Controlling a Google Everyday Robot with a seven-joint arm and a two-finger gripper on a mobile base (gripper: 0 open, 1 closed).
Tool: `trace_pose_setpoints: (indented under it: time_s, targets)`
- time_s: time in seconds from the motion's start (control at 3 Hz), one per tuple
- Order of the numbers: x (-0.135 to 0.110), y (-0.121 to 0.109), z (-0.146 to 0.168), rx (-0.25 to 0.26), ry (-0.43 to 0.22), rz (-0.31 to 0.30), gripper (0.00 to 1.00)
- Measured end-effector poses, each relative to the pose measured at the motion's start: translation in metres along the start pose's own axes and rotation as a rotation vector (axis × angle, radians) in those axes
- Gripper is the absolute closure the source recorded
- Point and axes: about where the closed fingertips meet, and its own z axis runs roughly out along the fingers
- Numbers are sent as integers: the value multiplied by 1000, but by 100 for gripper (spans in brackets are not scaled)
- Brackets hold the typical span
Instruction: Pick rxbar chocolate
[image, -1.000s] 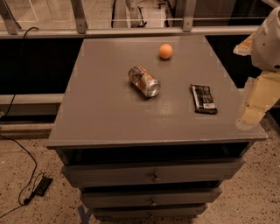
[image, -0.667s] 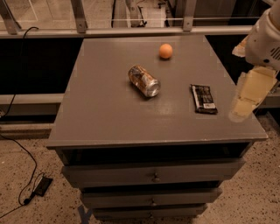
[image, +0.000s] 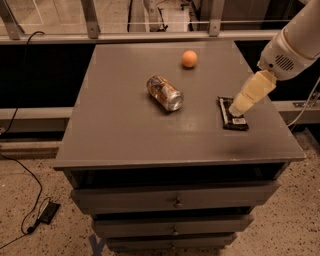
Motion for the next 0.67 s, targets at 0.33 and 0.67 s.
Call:
trace_pose_setpoints:
  time_s: [0.33,0.67]
  targets:
    - [-18,-17,39,35,-49,105,0]
    - [-19,-22,75,76,-6,218,0]
